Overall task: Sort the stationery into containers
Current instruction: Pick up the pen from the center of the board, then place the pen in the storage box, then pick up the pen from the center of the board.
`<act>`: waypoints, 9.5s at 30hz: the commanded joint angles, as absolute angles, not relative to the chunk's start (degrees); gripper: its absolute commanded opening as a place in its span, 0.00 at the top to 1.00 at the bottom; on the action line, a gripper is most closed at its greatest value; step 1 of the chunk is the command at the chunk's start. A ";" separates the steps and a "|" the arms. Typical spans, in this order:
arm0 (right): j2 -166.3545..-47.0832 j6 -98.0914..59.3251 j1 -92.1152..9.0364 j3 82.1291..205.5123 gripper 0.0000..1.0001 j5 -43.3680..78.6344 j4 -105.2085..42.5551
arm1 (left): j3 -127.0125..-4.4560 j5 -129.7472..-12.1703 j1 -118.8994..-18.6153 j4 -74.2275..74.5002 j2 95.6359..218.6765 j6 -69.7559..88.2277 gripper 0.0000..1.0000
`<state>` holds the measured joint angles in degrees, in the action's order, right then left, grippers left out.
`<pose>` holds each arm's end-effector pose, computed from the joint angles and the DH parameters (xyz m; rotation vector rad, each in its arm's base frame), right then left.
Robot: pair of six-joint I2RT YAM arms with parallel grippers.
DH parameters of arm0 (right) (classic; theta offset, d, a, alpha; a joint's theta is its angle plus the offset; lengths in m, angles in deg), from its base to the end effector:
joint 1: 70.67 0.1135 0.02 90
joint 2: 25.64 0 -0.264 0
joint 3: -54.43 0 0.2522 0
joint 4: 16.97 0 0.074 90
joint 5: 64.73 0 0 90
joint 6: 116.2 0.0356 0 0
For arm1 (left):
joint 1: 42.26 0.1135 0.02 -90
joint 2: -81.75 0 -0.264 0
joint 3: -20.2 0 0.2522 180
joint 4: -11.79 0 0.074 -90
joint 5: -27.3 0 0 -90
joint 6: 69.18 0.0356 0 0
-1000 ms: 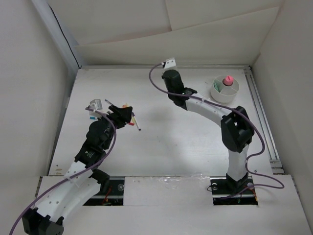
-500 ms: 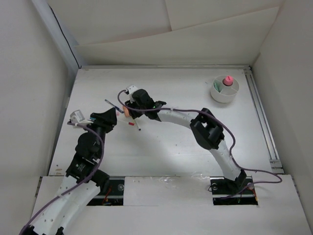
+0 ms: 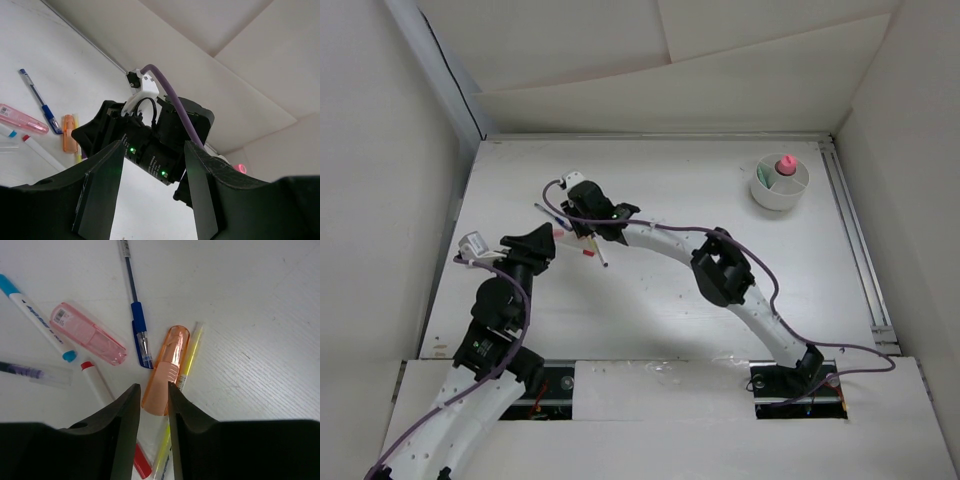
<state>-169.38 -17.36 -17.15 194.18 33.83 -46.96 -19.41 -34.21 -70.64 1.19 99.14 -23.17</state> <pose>0.3461 0.4592 0.1911 -0.7524 2.0605 0.4633 0.1002 -0.0348 0.3090 -0.6066 1.2949 -0.7089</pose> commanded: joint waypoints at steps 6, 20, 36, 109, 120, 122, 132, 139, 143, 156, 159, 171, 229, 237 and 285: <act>-171.71 -16.62 -16.35 197.83 0.56 36.08 -49.45 | -19.58 -35.36 -70.38 3.21 99.94 -22.87 0.52; -173.29 -16.62 -15.82 197.83 0.53 35.29 -49.98 | -19.58 -35.89 -70.38 3.22 99.94 -22.34 0.52; -171.10 -16.09 -15.82 192.55 0.63 36.87 -47.43 | -19.58 -35.89 -70.38 3.22 99.42 -22.34 0.52; -105.71 -14.60 -28.30 121.71 0.85 23.78 -25.46 | -42.52 -83.35 -72.05 21.94 162.43 -24.62 0.53; -106.23 -14.60 -28.30 121.71 0.85 21.93 -24.93 | -45.24 -81.51 -73.11 21.41 166.48 -24.62 0.73; -106.23 -14.60 -28.30 121.71 0.85 21.93 -24.93 | -45.24 -80.98 -73.11 21.94 167.00 -24.62 0.76; -105.00 -14.60 -29.35 121.18 0.85 21.41 -24.93 | -47.00 -80.45 -73.11 21.94 168.76 -24.10 0.77; -103.77 -14.60 -30.50 120.04 0.85 20.18 -24.93 | -47.53 -81.07 -73.11 22.47 170.43 -24.10 0.71; -103.25 -14.60 -31.12 120.04 0.85 18.95 -24.93 | -47.53 -81.07 -73.11 23.08 170.96 -24.10 0.68; -103.77 -14.60 -32.17 119.51 0.85 17.89 -24.93 | -47.53 -81.68 -73.11 25.28 171.49 -25.67 0.94; -103.77 -14.60 -32.69 118.99 0.83 17.89 -24.93 | -47.53 -81.68 -73.11 25.28 171.49 -25.68 1.00; -92.62 -13.55 -36.65 117.14 0.33 24.21 -32.48 | -57.27 -75.01 -76.62 23.35 176.22 -22.96 1.00; -60.27 -9.85 -53.79 121.10 0.32 28.62 -50.59 | -138.93 -34.75 -94.99 35.91 240.12 -8.19 0.86; -61.50 -8.71 -53.79 119.87 0.33 23.52 -47.35 | -139.64 -34.75 -94.99 37.76 242.50 -8.19 0.85; -69.92 -10.38 -51.08 113.19 0.90 13.06 -36.64 | -68.65 -37.32 -85.24 32.15 185.92 -26.63 0.70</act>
<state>-67.24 -9.97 -52.99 114.47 17.05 -42.24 -74.91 -39.08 -86.86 36.99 190.72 -19.87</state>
